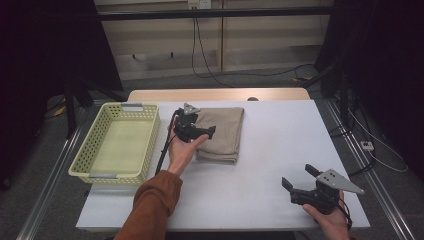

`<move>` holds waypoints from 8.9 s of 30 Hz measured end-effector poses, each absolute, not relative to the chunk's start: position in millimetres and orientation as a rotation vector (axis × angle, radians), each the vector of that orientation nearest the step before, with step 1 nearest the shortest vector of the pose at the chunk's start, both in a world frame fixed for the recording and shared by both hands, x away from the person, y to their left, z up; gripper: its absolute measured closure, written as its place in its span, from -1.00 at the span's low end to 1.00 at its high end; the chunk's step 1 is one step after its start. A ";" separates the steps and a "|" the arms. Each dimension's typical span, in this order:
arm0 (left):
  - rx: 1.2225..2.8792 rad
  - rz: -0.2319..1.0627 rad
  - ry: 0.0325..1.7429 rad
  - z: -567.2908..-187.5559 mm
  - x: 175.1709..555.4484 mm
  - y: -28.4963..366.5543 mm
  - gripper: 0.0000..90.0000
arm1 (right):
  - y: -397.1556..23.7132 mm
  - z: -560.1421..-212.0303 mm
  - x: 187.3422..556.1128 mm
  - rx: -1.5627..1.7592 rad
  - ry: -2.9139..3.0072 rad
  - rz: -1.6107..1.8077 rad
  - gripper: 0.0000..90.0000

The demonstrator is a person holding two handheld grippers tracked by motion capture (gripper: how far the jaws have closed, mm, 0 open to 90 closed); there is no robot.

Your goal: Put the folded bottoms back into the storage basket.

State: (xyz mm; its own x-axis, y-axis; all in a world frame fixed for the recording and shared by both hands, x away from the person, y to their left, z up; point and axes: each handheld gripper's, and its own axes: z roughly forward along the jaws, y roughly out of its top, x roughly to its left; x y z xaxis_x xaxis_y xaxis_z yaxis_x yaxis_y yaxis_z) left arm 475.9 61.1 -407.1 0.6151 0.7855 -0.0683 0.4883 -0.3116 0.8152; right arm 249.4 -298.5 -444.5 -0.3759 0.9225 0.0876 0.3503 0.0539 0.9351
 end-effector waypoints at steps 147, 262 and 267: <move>1.756 0.461 0.779 -319.9 463.1 100.6 0.90 | -299.5 -446.4 250.7 1.310 1.782 1.301 -0.89; 1.506 0.690 0.924 -276.4 378.2 289.5 0.90 | -297.8 -445.6 250.1 1.292 1.791 1.310 -0.90; 1.517 0.683 0.959 -285.7 383.6 297.0 0.90 | -297.3 -445.7 250.0 1.292 1.791 1.310 -0.90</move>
